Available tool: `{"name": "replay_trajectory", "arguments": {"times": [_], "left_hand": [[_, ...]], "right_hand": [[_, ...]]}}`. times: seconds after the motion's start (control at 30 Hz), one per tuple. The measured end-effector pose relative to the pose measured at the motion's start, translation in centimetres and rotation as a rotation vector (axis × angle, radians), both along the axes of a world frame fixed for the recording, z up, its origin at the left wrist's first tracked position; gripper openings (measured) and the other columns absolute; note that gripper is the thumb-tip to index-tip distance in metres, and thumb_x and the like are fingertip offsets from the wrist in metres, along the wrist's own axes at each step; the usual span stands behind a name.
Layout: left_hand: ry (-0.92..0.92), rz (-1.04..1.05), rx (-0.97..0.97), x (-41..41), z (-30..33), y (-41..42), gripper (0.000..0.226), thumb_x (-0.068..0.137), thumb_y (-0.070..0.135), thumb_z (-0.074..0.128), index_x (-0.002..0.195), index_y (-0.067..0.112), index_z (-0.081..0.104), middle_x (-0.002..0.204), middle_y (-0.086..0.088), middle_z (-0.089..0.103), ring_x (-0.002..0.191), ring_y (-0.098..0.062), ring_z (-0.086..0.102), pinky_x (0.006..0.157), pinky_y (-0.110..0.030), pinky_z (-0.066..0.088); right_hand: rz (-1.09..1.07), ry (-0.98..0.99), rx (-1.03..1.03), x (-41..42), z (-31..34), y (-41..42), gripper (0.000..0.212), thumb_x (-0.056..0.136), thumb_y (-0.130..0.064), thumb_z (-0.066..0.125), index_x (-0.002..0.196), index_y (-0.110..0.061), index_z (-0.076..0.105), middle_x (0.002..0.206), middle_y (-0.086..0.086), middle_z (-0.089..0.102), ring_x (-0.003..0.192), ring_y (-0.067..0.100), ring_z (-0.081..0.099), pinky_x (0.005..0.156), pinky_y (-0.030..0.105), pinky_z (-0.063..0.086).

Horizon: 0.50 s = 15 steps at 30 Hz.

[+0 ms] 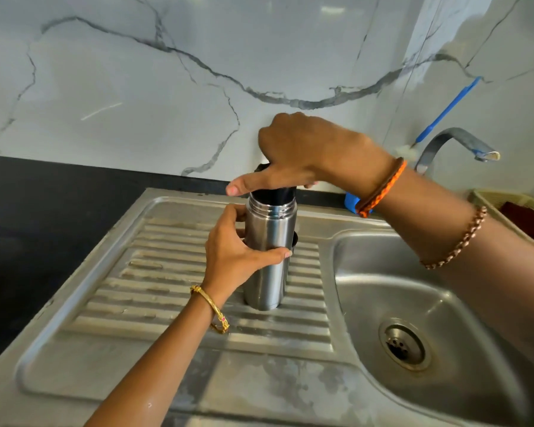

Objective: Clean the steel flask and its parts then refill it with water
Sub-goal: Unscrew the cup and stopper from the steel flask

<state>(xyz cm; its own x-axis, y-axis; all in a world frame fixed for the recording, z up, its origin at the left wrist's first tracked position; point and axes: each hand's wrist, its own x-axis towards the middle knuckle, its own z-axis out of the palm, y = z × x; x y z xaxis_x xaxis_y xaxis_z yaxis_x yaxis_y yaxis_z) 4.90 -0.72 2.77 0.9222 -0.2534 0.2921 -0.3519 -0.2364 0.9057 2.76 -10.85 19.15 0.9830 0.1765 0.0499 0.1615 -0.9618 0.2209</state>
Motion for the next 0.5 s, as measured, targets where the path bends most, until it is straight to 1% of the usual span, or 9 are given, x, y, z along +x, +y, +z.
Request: {"name": "replay_trajectory", "arguments": {"times": [0.07,0.13,0.2,0.23,0.27,0.33,0.37,0.43,0.5], "left_hand": [[0.005,0.003,0.005,0.0,-0.1,0.0,0.070,0.047,0.024,0.091,0.100,0.022,0.046,0.095,0.016,0.056,0.082,0.002,0.055,0.069,-0.024,0.053],[0.012,0.001,0.002,0.0,-0.1,0.0,0.070,0.046,0.024,0.091,0.100,0.022,0.046,0.094,0.018,0.054,0.082,0.001,0.055,0.070,-0.024,0.053],[0.013,0.001,-0.011,0.0,-0.3,0.0,0.070,0.046,0.022,0.091,0.100,0.024,0.047,0.095,0.019,0.055,0.082,0.000,0.056,0.070,-0.026,0.054],[0.013,0.000,-0.016,0.1,-0.3,0.1,0.069,0.046,0.022,0.091,0.099,0.024,0.047,0.095,0.018,0.056,0.082,0.000,0.057,0.070,-0.026,0.054],[0.015,-0.001,-0.021,0.0,-0.3,0.1,0.069,0.046,0.021,0.091,0.099,0.024,0.047,0.095,0.018,0.056,0.082,-0.001,0.057,0.071,-0.027,0.055],[0.017,-0.007,-0.030,0.0,-0.4,0.1,0.069,0.047,0.020,0.091,0.100,0.023,0.048,0.096,0.017,0.057,0.084,-0.001,0.057,0.071,-0.028,0.055],[0.017,-0.005,-0.034,0.0,-0.4,0.1,0.069,0.047,0.019,0.091,0.101,0.023,0.048,0.097,0.017,0.057,0.085,-0.002,0.058,0.072,-0.029,0.055],[0.017,-0.001,-0.041,0.0,-0.5,0.1,0.070,0.047,0.019,0.092,0.101,0.022,0.048,0.096,0.016,0.057,0.084,-0.001,0.058,0.072,-0.030,0.055],[0.016,-0.007,-0.035,0.1,-0.5,0.0,0.069,0.047,0.019,0.092,0.101,0.023,0.048,0.095,0.017,0.057,0.084,0.000,0.057,0.072,-0.029,0.054]], "right_hand": [[0.039,-0.070,-0.088,0.2,-1.0,0.6,0.062,0.080,-0.067,0.048,0.068,-0.007,0.037,0.063,0.000,0.033,0.065,0.021,0.043,0.060,0.032,0.035],[0.064,-0.053,-0.073,0.6,-1.1,0.6,0.052,0.084,-0.057,0.053,0.069,-0.010,0.035,0.064,0.000,0.032,0.073,0.022,0.043,0.059,0.030,0.034],[0.097,0.026,-0.035,0.7,-0.5,0.2,0.046,0.081,-0.050,0.062,0.071,-0.010,0.041,0.065,-0.003,0.036,0.074,0.020,0.045,0.055,0.028,0.035],[0.125,0.074,0.003,0.8,-0.2,-0.2,0.038,0.077,-0.045,0.068,0.079,-0.011,0.051,0.067,-0.005,0.041,0.076,0.019,0.047,0.057,0.028,0.038],[0.166,0.125,0.048,0.8,0.0,-0.5,0.030,0.073,-0.035,0.074,0.091,-0.015,0.060,0.071,-0.007,0.047,0.080,0.018,0.051,0.063,0.028,0.042],[0.234,0.246,0.164,0.5,0.3,-1.3,0.041,0.067,-0.012,0.078,0.105,-0.023,0.065,0.090,-0.008,0.060,0.091,0.015,0.057,0.077,0.030,0.049],[0.249,0.304,0.233,0.3,0.4,-1.6,0.048,0.066,-0.007,0.077,0.109,-0.025,0.065,0.103,-0.007,0.062,0.098,0.014,0.057,0.084,0.031,0.050],[0.223,0.357,0.361,-0.3,0.8,-2.2,0.060,0.072,-0.019,0.078,0.126,-0.031,0.053,0.129,-0.005,0.054,0.109,0.011,0.053,0.094,0.028,0.045],[0.081,0.327,0.360,-0.8,1.3,-2.4,0.067,0.079,-0.046,0.066,0.138,-0.029,0.039,0.140,-0.004,0.045,0.113,0.010,0.048,0.095,0.025,0.039]]}}
